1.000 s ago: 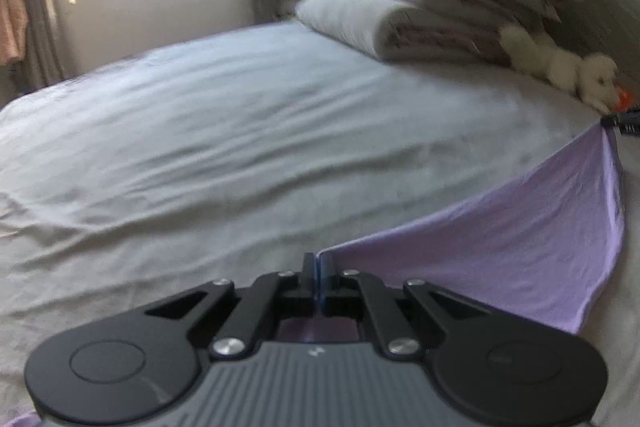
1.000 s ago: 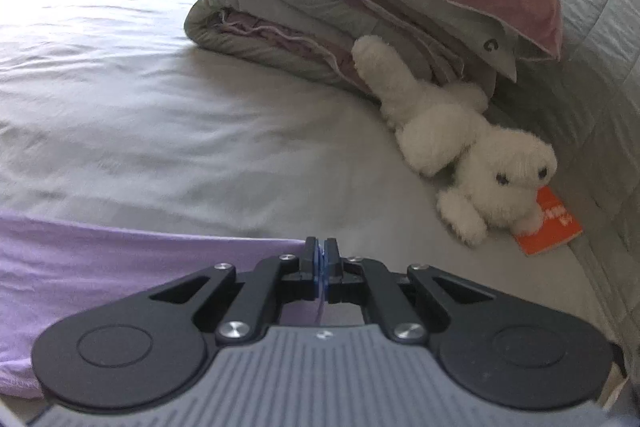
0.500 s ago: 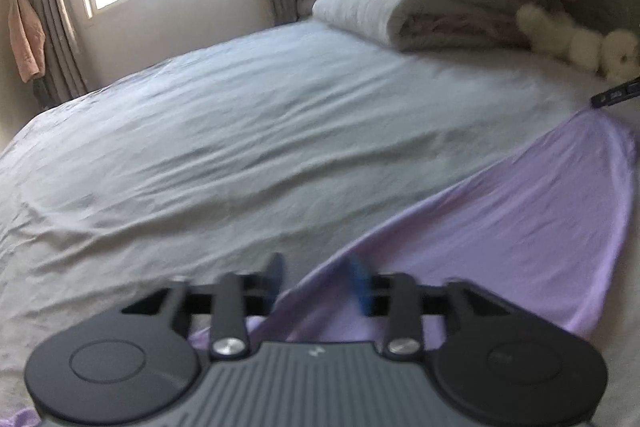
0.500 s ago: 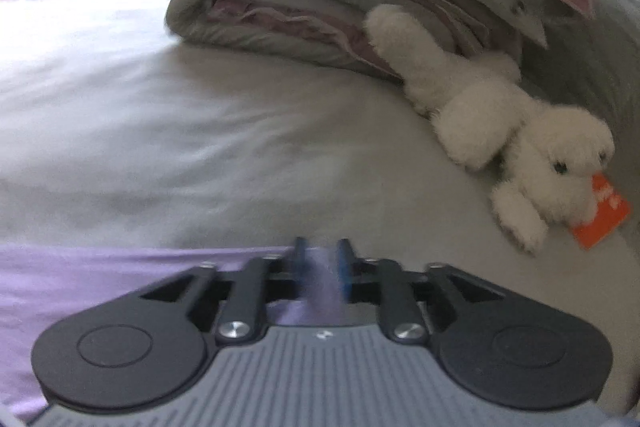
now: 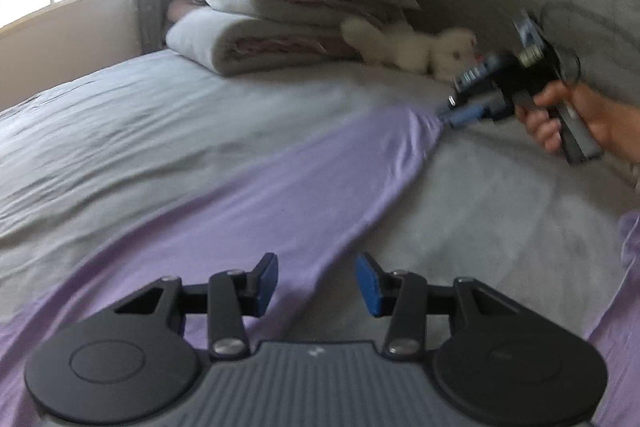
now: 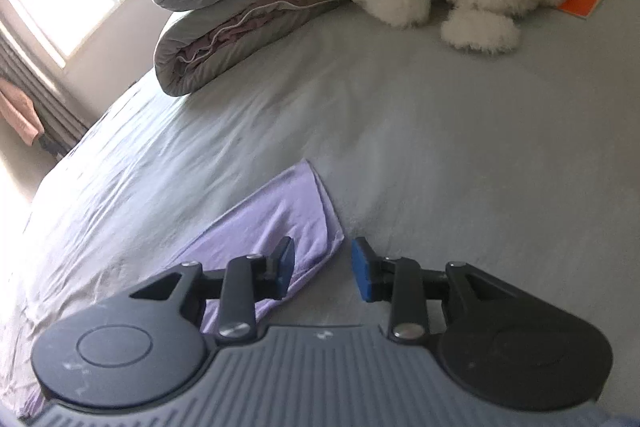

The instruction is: Fold clothes

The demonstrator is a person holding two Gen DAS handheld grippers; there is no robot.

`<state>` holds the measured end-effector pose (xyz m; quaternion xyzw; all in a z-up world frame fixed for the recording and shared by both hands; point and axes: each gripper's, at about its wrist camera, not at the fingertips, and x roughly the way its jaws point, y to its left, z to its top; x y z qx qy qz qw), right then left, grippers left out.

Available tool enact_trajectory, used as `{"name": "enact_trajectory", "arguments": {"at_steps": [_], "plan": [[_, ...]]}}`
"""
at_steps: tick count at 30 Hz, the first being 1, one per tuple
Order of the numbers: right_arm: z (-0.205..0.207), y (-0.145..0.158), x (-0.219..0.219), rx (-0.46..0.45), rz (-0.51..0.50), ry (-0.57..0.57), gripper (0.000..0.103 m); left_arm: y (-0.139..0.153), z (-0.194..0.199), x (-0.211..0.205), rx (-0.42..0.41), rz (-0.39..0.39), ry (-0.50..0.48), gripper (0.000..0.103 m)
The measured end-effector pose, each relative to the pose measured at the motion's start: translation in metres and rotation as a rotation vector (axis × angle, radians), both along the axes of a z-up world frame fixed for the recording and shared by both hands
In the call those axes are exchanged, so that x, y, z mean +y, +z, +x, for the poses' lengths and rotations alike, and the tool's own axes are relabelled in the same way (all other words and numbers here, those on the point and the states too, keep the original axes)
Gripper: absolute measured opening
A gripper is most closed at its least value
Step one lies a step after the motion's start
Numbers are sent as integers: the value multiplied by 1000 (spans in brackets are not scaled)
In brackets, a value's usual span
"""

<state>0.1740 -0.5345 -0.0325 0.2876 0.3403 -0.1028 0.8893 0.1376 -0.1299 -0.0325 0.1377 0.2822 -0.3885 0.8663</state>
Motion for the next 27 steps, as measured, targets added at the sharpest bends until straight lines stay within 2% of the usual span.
{"name": "enact_trajectory", "arguments": {"at_steps": [1, 2, 3, 4, 5, 8, 10, 12, 14, 15, 17, 20, 22, 24, 27], "plan": [[1, -1, 4, -9, -15, -2, 36, -3, -1, -5, -5, 26, 1, 40], [2, -1, 8, -18, -40, 1, 29, -6, -2, -9, -13, 47, 2, 31], [5, -1, 12, -19, -67, 14, 11, -8, -3, -13, -24, 54, 5, 20], [7, -1, 16, -11, -105, 18, 5, -8, -2, -17, -25, 59, 16, 13], [8, -1, 16, -8, -124, 18, 3, -8, -2, -20, -26, 62, 29, 1], [9, 6, 7, -27, -144, -38, 2, -2, -2, -23, -11, -1, 40, 0], [11, 6, 2, -12, -172, -65, 2, -3, -1, -27, 16, -15, 22, 1], [13, 5, 2, 18, -239, -85, 0, -9, 0, -31, 34, 2, 14, 1], [15, 5, 5, 30, -276, -69, 0, -9, 0, -27, 56, -10, 13, 9], [11, 7, 5, 30, -273, -69, 3, -8, 0, -24, 66, -22, 16, 24], [6, 10, 4, 29, -269, -65, 11, -2, -3, -14, 69, -52, 30, 46], [5, 11, 8, 27, -269, -38, 13, 4, -5, 2, 70, -78, 61, 48], [6, 14, 14, 21, -275, -25, 19, 7, -4, 19, 65, -75, 102, 49], [7, 19, 24, 8, -289, -8, 30, 9, -2, 37, 57, -58, 154, 50], [11, 25, 42, -10, -317, 29, 31, 11, 4, 70, 49, -26, 257, 50]]}}
